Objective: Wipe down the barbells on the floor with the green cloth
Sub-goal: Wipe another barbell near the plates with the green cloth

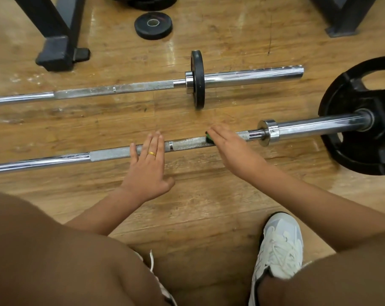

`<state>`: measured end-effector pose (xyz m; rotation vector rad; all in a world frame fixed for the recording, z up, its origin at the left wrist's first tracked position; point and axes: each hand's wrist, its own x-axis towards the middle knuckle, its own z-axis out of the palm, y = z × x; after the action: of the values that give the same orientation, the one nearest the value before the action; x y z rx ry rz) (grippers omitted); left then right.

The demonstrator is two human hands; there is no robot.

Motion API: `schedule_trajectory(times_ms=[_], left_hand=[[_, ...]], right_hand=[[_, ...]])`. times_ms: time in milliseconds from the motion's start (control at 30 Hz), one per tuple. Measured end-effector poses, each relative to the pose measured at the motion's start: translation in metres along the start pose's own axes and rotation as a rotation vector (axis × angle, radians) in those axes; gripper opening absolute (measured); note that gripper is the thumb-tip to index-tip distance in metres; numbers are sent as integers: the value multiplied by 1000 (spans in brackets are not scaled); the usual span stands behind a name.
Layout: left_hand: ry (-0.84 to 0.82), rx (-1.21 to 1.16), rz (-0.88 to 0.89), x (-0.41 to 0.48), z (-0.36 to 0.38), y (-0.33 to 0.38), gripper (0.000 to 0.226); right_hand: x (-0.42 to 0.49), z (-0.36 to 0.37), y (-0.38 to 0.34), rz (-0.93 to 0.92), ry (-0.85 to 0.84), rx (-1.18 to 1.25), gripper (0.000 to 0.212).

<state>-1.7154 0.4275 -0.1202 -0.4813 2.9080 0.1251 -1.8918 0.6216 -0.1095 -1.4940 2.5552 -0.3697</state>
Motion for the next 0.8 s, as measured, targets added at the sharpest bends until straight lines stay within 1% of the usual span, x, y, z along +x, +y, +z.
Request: schedule_trajectory(times_ms=[100,167,233,267,333,433,467,567,633,667,733,800], left_hand=[[-34,4,2,-6,0,2,114],[-44,11,14,-10,1,1,113],[-48,2,19,-13,2,0,114],[-57,-2,19,-15,2,1,114],[-68,-1,21,-18,3,4,117],[-77,-36,16,-24,3,7,120],[-78,-40,18,-26,3,7,120],[-67,-5,25,-29,5,8,120],[-61,-2,27,-30,5,8,119],[-65,-7,27,-31,5,8,118],[-66,-4,22,-31,7,8,119],[-69,6,15,-31,8,9,119]], right_hand=[[-7,6,-8,-75,-15,-9,82],[-12,1,-1,-32,17,3,79],[-15,-2,6,63,52,13,70],[-14,-3,6,80,56,8,67],[-14,0,-4,18,38,-16,68],[-17,12,-23,-177,-3,-70,73],[-18,11,-22,-183,0,-63,73],[-19,3,-6,-52,28,-12,70],[-19,1,-10,-25,48,-23,66],[-18,3,-18,-62,40,-65,63],[-21,9,-32,-198,17,-179,61],[-23,11,-32,-271,19,-209,63]])
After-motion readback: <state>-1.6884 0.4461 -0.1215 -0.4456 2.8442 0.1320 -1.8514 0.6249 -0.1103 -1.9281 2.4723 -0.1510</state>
